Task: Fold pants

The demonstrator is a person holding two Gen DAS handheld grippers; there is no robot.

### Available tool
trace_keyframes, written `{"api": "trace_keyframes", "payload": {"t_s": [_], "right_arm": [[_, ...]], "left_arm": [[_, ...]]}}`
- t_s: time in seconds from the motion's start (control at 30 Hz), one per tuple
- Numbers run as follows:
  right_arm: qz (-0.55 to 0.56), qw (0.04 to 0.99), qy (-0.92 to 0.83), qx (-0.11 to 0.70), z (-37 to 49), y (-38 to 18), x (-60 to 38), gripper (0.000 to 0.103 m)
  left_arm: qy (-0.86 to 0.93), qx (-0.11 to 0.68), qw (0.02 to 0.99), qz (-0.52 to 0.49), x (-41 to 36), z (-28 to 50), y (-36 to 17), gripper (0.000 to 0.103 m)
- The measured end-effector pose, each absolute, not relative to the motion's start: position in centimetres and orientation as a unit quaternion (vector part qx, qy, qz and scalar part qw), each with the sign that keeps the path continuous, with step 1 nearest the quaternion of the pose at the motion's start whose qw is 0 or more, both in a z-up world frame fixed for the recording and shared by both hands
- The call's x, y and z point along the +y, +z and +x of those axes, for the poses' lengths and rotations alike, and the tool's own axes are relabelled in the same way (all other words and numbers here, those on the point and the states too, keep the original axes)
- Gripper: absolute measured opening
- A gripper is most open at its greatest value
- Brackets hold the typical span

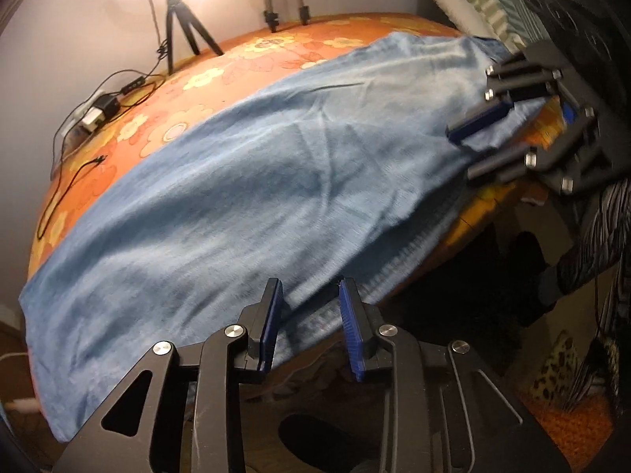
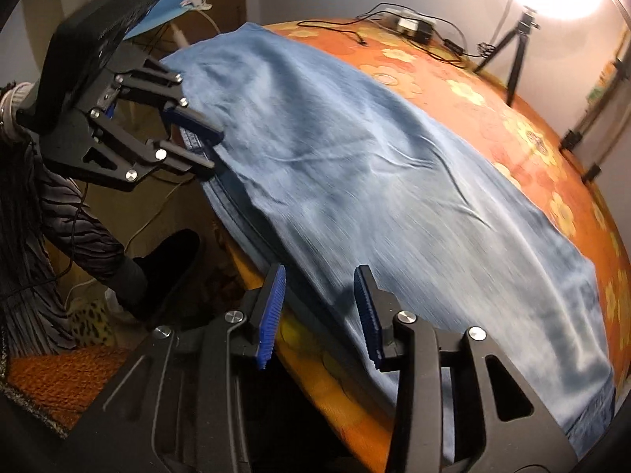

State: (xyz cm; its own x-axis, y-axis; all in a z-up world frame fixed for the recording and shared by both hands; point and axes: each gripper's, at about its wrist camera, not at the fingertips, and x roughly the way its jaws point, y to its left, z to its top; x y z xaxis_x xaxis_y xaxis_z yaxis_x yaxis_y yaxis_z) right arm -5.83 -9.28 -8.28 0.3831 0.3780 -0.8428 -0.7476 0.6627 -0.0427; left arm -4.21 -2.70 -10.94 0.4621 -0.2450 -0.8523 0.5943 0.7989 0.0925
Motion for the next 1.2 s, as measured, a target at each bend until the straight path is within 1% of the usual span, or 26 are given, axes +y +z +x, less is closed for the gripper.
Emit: {"api": "trace_keyframes", "payload": {"t_s": [0.07, 0.1, 0.13, 0.17, 0.2, 0.23, 0.27, 0.33, 0.47, 0.63, 0.7, 0.73, 0.77, 0.8, 0.83, 0.87, 0.9, 0.93, 1.0, 1.13, 1.2], "right_arm": [[-0.225, 0.798, 0.354, 0.432, -5.7, -8.8, -8.2, 0.038], [-0.229, 0.796, 0.356, 0.433, -5.6, -9.0, -7.8, 0.038], [-0.234, 0.794, 0.358, 0.432, -5.6, -9.2, -7.4, 0.038], [-0.237, 0.793, 0.359, 0.431, -5.5, -9.3, -7.0, 0.036], [-0.237, 0.793, 0.360, 0.431, -5.4, -9.4, -6.7, 0.032], [-0.234, 0.793, 0.360, 0.432, -5.2, -9.4, -6.6, 0.019], [-0.229, 0.792, 0.361, 0.435, -5.0, -9.4, -6.5, 0.011], [-0.220, 0.796, 0.363, 0.432, -4.8, -9.0, -6.5, 0.006], [-0.209, 0.791, 0.387, 0.426, -5.5, -8.2, -6.6, 0.005], [-0.226, 0.781, 0.376, 0.444, -5.3, -9.8, -6.3, 0.005], [-0.229, 0.787, 0.367, 0.441, -5.3, -9.4, -6.2, 0.006], [-0.226, 0.789, 0.369, 0.437, -5.3, -9.1, -6.2, 0.008], [-0.222, 0.792, 0.372, 0.430, -5.4, -8.6, -6.1, 0.013], [-0.222, 0.793, 0.377, 0.424, -5.4, -8.4, -5.9, 0.018], [-0.223, 0.794, 0.380, 0.419, -5.5, -8.2, -5.6, 0.031], [-0.230, 0.794, 0.384, 0.411, -5.7, -8.0, -4.9, 0.040], [-0.235, 0.794, 0.388, 0.405, -5.8, -8.0, -4.4, 0.041], [-0.240, 0.792, 0.392, 0.402, -5.9, -8.1, -3.9, 0.041], [-0.249, 0.787, 0.400, 0.397, -6.0, -8.3, -2.4, 0.041], [-0.263, 0.782, 0.410, 0.390, -5.5, -8.9, -0.2, 0.041], [-0.272, 0.779, 0.412, 0.386, -5.1, -9.3, 0.7, 0.038]], "left_arm": [[-0.252, 0.451, 0.834, 0.195, -2.5, -3.9, -11.0, 0.028], [-0.251, 0.450, 0.835, 0.195, -2.4, -3.8, -11.1, 0.024], [-0.251, 0.449, 0.836, 0.192, -2.2, -3.7, -11.1, 0.011], [-0.252, 0.449, 0.836, 0.190, -2.1, -3.7, -11.1, 0.007], [-0.252, 0.448, 0.837, 0.188, -2.0, -3.8, -11.0, 0.007], [-0.253, 0.445, 0.838, 0.187, -1.9, -3.9, -10.9, 0.005], [-0.254, 0.440, 0.841, 0.188, -1.8, -4.2, -10.7, 0.005], [-0.254, 0.431, 0.845, 0.187, -1.6, -4.6, -10.2, 0.003], [-0.261, 0.435, 0.844, 0.175, -0.9, -5.4, -10.0, 0.001], [-0.259, 0.453, 0.836, 0.171, -0.4, -5.8, -11.1, 0.001], [-0.256, 0.453, 0.839, 0.156, 0.0, -5.9, -10.7, 0.002], [-0.256, 0.454, 0.841, 0.145, 0.4, -5.9, -10.4, 0.002], [-0.253, 0.453, 0.844, 0.139, 0.7, -5.8, -10.3, 0.004], [-0.248, 0.450, 0.848, 0.130, 1.1, -5.8, -9.9, 0.009], [-0.246, 0.449, 0.850, 0.121, 1.5, -5.8, -9.7, 0.011], [-0.244, 0.448, 0.853, 0.105, 2.0, -5.7, -9.4, 0.012], [-0.241, 0.448, 0.856, 0.092, 2.5, -5.6, -9.1, 0.016], [-0.236, 0.449, 0.858, 0.079, 3.1, -5.5, -8.9, 0.027], [-0.216, 0.451, 0.864, 0.051, 4.5, -5.2, -8.6, 0.039], [-0.184, 0.453, 0.872, -0.022, 7.7, -4.3, -8.2, 0.040], [-0.162, 0.455, 0.874, -0.047, 9.2, -3.9, -8.3, 0.040]]}}
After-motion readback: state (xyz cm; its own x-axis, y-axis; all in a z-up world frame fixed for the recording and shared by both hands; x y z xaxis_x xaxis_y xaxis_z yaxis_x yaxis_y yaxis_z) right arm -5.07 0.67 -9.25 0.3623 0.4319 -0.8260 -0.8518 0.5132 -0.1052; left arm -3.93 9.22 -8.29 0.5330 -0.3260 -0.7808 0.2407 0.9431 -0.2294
